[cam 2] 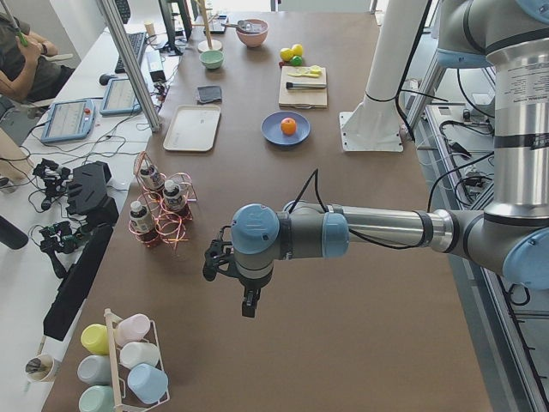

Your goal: Pick orange to plate

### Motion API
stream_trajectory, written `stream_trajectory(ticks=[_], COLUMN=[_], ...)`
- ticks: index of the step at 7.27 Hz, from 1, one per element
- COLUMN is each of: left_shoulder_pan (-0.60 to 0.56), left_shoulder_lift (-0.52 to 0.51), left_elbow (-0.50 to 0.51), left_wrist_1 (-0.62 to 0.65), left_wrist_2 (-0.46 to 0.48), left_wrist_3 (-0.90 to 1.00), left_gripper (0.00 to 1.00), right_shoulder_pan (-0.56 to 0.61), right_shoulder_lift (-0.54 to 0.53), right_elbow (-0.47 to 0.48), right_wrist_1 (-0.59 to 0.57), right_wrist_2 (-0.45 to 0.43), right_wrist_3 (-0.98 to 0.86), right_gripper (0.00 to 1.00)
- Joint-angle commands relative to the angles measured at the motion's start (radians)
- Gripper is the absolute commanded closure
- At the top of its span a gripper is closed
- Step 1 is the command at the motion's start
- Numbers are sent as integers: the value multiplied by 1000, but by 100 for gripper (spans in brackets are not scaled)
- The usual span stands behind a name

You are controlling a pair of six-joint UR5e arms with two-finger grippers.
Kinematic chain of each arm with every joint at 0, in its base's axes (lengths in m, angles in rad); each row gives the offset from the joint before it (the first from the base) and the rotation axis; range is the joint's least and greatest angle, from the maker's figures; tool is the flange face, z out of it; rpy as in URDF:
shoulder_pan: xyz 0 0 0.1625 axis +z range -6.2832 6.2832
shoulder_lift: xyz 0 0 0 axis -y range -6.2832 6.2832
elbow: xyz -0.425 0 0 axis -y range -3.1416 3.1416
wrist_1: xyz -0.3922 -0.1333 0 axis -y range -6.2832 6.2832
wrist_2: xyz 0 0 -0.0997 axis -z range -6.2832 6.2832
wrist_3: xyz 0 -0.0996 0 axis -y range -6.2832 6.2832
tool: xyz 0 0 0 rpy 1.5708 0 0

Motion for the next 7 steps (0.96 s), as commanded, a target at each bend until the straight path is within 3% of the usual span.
stream_trajectory(ticks=[1,7], left_shoulder_pan=[0,70], left_shoulder_lift=[5,2], left_elbow=[-8,-3], left_wrist_1=[1,-46], left_wrist_2=[0,-3], left_wrist_3=[-5,-113], left_gripper=[3,2], right_shoulder_pan=[0,7], right_shoulder_lift=[-3,-31], right_elbow=[-3,-7], right_wrist_1=[0,2], right_wrist_2=[-2,-25], right_wrist_3=[-2,-5], right_gripper=[0,0])
